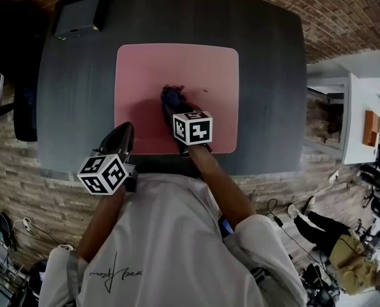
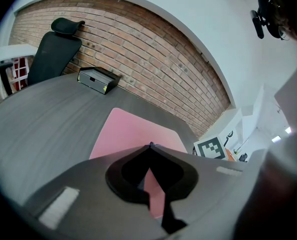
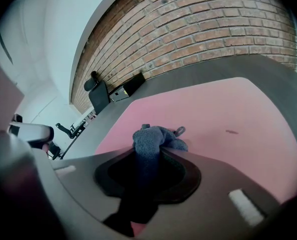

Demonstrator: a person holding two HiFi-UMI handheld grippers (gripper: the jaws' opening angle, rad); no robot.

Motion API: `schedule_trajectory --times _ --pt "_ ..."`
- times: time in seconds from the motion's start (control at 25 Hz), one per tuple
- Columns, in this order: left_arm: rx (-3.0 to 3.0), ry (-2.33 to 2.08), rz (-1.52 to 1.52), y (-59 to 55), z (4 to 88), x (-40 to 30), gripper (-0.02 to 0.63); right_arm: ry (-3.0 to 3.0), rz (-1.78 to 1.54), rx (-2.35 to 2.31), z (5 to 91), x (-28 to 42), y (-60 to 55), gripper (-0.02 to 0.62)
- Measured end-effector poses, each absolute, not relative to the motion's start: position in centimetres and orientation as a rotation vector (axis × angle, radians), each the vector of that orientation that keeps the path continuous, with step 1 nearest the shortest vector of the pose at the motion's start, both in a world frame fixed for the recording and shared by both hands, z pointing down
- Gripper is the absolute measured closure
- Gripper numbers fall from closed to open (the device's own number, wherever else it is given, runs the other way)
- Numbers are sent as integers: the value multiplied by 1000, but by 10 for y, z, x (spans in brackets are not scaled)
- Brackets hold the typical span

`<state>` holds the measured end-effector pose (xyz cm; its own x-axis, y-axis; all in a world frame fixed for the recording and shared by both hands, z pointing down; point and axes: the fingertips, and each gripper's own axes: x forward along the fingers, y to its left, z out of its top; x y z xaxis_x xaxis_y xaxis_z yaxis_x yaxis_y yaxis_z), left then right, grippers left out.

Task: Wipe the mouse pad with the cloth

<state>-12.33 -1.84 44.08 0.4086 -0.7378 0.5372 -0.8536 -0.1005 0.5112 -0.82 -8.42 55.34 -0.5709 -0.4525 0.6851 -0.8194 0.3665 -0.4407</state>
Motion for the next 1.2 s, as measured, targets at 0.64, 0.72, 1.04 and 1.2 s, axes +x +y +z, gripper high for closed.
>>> schedule_trajectory --times 0.64,0.72,1.04,1.2 --pt "1882 -1373 196 -20 440 -118 603 -2158 1089 1160 554 24 -88 494" --pt "1897 -1377 213 -20 439 -116 601 -2155 1088 1171 554 30 -88 493" --pt "1895 -1383 218 -18 440 -119 603 -2139 1124 1217 554 44 -87 492" --pt "1889 -1386 217 -17 440 -119 603 -2130 1124 1228 553 54 -86 492"
